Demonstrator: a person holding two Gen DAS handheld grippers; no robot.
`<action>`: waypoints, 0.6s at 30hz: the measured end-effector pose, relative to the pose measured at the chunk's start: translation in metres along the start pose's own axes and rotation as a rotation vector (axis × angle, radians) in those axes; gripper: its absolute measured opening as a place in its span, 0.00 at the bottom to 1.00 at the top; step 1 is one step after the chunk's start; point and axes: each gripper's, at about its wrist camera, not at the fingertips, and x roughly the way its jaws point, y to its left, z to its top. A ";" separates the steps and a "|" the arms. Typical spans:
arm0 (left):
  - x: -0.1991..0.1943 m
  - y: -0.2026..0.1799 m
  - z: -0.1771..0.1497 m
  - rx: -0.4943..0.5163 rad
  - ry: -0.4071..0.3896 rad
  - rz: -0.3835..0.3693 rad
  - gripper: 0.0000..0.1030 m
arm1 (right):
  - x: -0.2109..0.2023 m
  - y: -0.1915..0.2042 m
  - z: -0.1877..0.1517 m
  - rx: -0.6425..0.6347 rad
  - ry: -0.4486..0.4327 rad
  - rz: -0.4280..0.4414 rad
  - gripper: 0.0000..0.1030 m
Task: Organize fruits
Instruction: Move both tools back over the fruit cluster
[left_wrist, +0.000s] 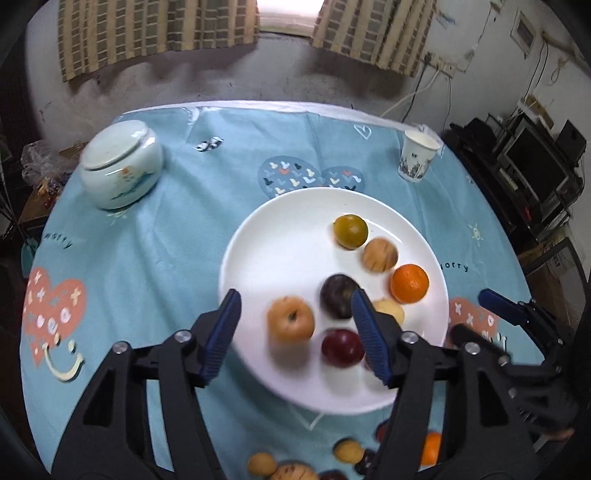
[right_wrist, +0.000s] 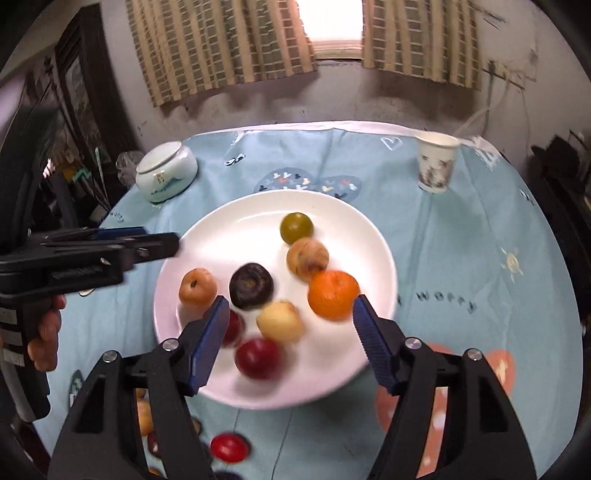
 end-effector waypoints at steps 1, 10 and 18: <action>-0.010 0.004 -0.008 0.000 -0.009 -0.002 0.65 | -0.010 -0.005 -0.010 0.023 0.004 0.018 0.68; -0.080 0.011 -0.136 0.126 0.044 0.064 0.72 | -0.058 -0.011 -0.157 0.177 0.231 0.052 0.68; -0.090 -0.003 -0.194 0.167 0.141 0.049 0.73 | -0.075 0.021 -0.185 0.139 0.244 0.099 0.68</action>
